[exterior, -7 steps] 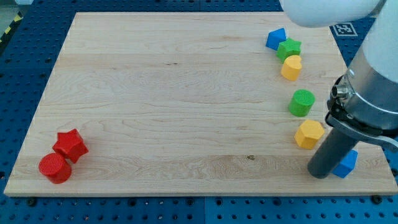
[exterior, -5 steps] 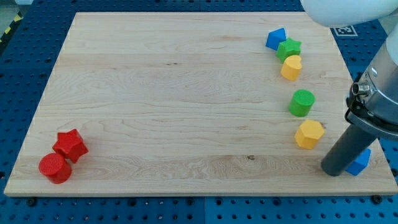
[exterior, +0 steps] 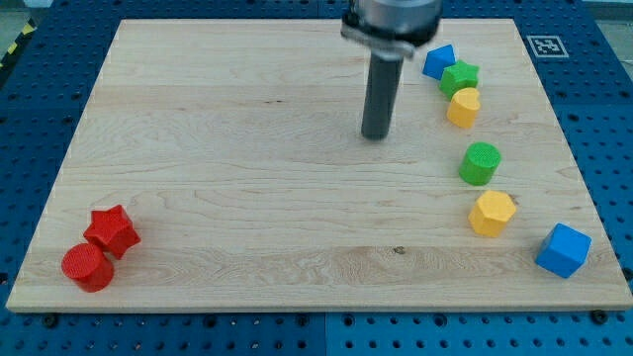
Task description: Push the green star to the top left of the yellow heart
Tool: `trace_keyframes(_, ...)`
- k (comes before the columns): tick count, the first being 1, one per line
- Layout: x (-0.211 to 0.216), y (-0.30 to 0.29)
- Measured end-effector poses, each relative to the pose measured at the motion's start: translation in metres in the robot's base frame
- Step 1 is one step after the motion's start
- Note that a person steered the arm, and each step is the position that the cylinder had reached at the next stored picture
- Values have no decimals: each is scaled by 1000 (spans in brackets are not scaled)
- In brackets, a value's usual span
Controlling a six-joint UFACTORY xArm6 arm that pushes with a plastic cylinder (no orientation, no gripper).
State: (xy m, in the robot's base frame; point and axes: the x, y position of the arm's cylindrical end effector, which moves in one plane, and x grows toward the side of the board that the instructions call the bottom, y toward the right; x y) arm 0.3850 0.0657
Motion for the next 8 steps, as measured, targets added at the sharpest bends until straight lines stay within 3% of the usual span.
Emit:
trace_keyframes(1, -79, 0)
trace_keyframes(2, -105, 2)
trace_keyframes(3, -105, 3)
trace_keyframes(6, -108, 81)
trace_keyframes(8, -109, 91)
